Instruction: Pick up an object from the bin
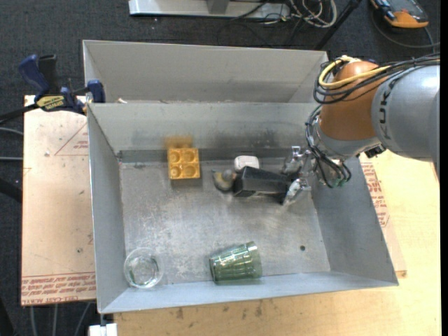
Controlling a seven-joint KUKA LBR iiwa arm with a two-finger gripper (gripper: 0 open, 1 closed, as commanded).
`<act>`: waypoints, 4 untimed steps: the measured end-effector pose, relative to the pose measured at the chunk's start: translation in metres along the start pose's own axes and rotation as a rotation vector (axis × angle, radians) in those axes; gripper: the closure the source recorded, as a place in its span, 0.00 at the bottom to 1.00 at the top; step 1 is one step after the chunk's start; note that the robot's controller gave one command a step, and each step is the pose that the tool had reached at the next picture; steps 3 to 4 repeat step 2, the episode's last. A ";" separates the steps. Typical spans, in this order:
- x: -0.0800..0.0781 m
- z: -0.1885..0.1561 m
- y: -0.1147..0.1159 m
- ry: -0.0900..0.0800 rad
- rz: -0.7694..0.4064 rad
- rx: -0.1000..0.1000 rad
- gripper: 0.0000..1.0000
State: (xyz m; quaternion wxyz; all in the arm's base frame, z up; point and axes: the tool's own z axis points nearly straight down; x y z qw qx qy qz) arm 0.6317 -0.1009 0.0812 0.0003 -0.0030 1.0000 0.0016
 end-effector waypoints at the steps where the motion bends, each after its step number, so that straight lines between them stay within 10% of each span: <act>1: 0.000 0.000 0.000 0.000 0.000 0.000 1.00; 2: 0.006 -0.191 -0.005 0.005 0.014 0.002 1.00; 4: 0.006 -0.191 -0.005 0.005 0.014 0.002 1.00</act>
Offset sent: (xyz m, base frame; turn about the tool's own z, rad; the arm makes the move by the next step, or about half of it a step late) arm -0.0056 -0.0066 0.1985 0.0161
